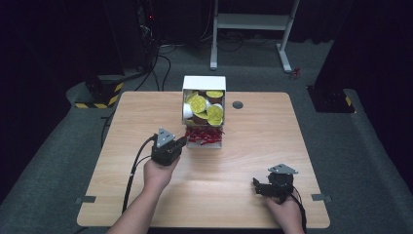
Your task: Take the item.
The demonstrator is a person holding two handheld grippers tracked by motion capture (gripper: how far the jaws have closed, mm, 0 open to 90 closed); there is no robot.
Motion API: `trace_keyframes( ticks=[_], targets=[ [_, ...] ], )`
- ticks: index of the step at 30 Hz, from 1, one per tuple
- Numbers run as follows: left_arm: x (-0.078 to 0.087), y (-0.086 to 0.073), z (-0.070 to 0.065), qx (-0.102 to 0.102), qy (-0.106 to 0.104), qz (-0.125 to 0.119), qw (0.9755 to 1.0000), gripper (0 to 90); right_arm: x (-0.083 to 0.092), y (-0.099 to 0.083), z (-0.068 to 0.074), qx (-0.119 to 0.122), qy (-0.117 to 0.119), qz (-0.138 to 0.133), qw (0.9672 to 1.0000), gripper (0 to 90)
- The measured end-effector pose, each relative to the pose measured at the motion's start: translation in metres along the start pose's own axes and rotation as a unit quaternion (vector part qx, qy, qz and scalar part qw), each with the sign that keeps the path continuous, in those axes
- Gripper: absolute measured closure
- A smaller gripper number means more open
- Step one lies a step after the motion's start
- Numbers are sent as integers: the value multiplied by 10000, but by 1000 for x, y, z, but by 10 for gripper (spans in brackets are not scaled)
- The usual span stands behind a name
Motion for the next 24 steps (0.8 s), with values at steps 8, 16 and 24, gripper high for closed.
trace_keyframes(
  ticks=[8,16,24],
  targets=[
    [8,-4,0,39,-11,-72,10000,874,0,0,0,-1,0,0,10000,82],
    [18,-6,-1,57,-75,-159,9998,876,0,0,0,0,0,-1,10000,82],
    [27,-7,-1,21,-71,-232,9997,879,0,0,0,0,0,0,10000,82]
  ],
)
Point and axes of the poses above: each handheld gripper's, and its own axes: x roughly backward along the jaws, y roughly out of its top, z roughly to its left, the point moved 2 cm from there along -x, roughly forward along the jaws, and after that the axes turned 11 degrees about -x, right-handed, at the moved point
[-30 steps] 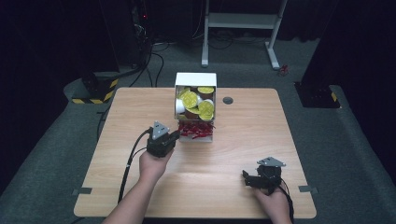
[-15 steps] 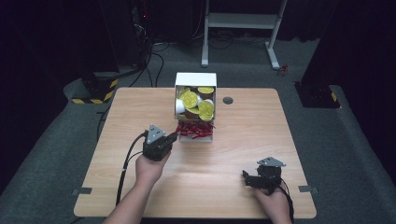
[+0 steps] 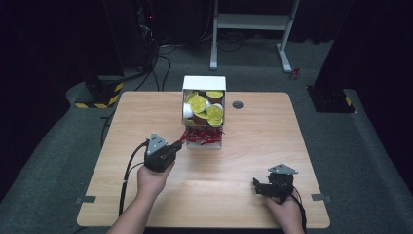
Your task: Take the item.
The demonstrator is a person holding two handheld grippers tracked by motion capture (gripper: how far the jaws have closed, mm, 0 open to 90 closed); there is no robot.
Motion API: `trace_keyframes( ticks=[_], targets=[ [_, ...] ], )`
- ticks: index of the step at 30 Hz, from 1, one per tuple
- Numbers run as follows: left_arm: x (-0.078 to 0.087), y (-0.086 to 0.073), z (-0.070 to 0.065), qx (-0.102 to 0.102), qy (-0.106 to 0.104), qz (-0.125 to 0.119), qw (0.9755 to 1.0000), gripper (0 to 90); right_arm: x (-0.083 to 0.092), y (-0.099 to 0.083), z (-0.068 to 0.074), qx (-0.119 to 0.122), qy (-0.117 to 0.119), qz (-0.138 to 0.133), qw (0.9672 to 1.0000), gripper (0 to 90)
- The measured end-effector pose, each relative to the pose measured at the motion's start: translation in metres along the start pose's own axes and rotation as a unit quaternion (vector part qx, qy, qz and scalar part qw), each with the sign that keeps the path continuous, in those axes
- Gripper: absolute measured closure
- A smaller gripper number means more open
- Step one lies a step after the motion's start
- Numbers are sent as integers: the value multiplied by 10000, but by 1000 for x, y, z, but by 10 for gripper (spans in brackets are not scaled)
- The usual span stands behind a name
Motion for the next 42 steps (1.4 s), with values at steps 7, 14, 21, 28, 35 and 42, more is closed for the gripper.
trace_keyframes(
  ticks=[7,14,21,28,35,42],
  targets=[
    [11,-1,1,13,-27,-75,10000,886,0,0,0,0,0,0,10000,82],
    [26,-1,3,17,-14,-185,9998,888,0,0,0,0,-1,0,10000,82],
    [35,-6,3,54,-14,-258,9997,889,0,0,0,-12,0,4,10000,82],
    [40,-10,4,55,-26,-275,9996,890,0,0,0,-15,0,4,10000,82],
    [47,-13,3,20,-19,-285,9996,892,0,0,0,-13,-1,3,10000,82],
    [52,-21,8,72,41,-273,9996,893,0,0,0,-9,-4,4,10000,84]
  ],
)
Point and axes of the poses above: each handheld gripper's, and its own axes: x roughly backward along the jaws, y roughly out of its top, z roughly to its left, the point moved 2 cm from there along -x, roughly forward along the jaws, and after that the axes turned 11 degrees about -x, right-handed, at the moved point
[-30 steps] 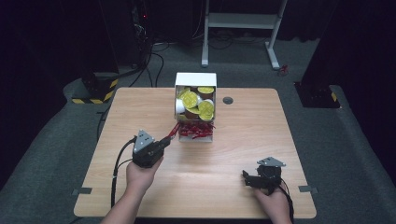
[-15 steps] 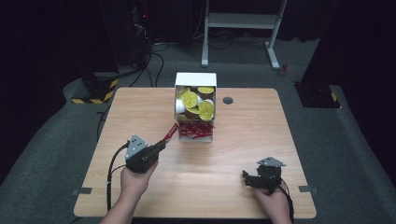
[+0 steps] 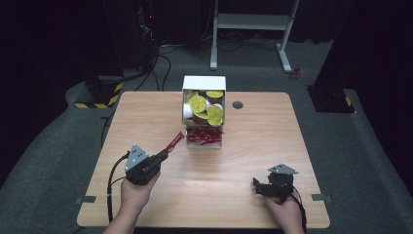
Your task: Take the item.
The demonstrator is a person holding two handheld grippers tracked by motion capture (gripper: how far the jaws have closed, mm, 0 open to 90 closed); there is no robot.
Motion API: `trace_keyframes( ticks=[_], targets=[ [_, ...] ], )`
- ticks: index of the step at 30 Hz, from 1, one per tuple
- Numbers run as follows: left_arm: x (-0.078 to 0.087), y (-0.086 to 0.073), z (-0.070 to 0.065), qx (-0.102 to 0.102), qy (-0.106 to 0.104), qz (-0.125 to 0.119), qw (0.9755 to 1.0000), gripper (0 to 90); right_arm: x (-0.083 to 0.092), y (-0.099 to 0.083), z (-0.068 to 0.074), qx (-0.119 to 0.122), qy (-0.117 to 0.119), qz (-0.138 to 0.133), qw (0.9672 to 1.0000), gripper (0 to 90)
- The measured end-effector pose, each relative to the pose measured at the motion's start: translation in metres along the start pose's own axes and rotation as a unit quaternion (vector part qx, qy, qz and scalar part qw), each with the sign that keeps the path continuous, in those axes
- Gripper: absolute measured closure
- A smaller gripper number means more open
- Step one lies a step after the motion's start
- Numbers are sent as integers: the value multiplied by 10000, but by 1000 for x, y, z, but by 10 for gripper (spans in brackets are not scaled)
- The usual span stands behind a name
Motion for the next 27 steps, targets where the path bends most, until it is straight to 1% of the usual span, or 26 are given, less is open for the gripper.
trace_keyframes(
  ticks=[3,8,12,13,16,18,25,26,27],
  targets=[
    [2,-2,2,35,18,-2,10000,894,0,0,0,8,-4,-7,10000,84],
    [5,-2,7,10,110,-9,9999,894,0,0,0,-1,-2,-1,10000,85],
    [6,-4,16,30,235,36,9997,894,0,0,0,0,-3,-1,10000,85],
    [5,-5,20,70,281,53,9996,894,0,0,0,1,-3,-1,10000,85],
    [3,-8,28,78,369,133,9992,894,0,0,0,-3,-1,0,10000,85],
    [1,-10,33,128,416,167,9989,894,0,0,0,-1,-3,-1,10000,85],
    [-4,-15,47,200,525,250,9981,894,0,0,0,-18,0,3,10000,87],
    [-4,-16,49,184,540,267,9980,894,0,0,0,-15,-3,3,10000,87],
    [-6,-17,51,215,550,295,9978,894,0,0,0,-16,-3,3,10000,87]
  ],
)
Point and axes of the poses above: each handheld gripper's, and its own axes: x roughly backward along the jaws, y roughly out of its top, z roughly to its left, the point moved 2 cm from there along -x, roughly forward along the jaws, and after that the axes turned 11 degrees about -x, right-handed, at the moved point
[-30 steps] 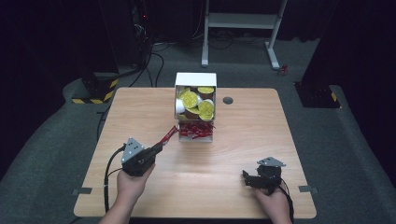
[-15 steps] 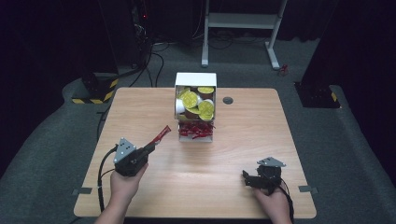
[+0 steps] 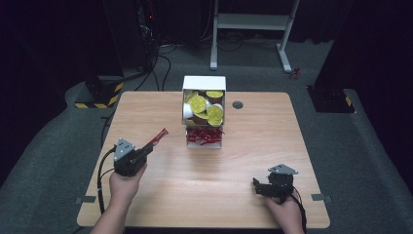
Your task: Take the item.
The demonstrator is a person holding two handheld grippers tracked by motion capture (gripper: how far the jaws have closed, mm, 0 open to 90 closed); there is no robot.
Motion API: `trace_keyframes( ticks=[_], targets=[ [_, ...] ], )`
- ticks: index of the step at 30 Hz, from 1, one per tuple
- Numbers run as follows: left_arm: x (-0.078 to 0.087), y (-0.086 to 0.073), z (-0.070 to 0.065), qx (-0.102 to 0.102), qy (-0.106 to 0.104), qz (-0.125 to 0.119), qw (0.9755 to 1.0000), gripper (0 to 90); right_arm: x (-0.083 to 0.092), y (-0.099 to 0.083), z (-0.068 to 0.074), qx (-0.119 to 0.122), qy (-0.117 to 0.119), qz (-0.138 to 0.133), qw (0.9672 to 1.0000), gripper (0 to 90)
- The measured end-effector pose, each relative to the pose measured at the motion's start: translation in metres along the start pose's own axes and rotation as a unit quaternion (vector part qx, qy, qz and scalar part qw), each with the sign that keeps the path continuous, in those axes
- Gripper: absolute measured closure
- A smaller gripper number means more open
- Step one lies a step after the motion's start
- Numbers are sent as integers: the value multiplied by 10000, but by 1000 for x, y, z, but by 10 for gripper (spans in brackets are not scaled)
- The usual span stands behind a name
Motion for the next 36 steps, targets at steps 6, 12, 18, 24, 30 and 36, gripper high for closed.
trace_keyframes(
  ticks=[6,12,18,24,30,36],
  targets=[
    [-9,-4,11,12,88,145,9999,894,0,0,0,-1,1,-1,10000,87],
    [-20,-6,20,97,154,251,9995,894,0,0,0,-2,2,0,10000,87],
    [-31,-9,24,136,207,349,9991,894,0,0,0,0,0,-1,10000,87],
    [-44,-14,22,79,213,534,9983,894,0,0,0,-1,0,0,10000,87],
    [-54,-19,24,110,249,705,9971,893,0,0,0,0,1,0,10000,87],
    [-61,-22,22,87,229,846,9961,887,0,0,0,0,1,-1,10000,87]
  ],
)
Point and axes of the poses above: each handheld gripper's, and its own axes: x roughly backward along the jaws, y roughly out of its top, z roughly to its left, the point moved 2 cm from there along -x, roughly forward along the jaws, and after that the axes turned 11 degrees about -x, right-handed, at the moved point
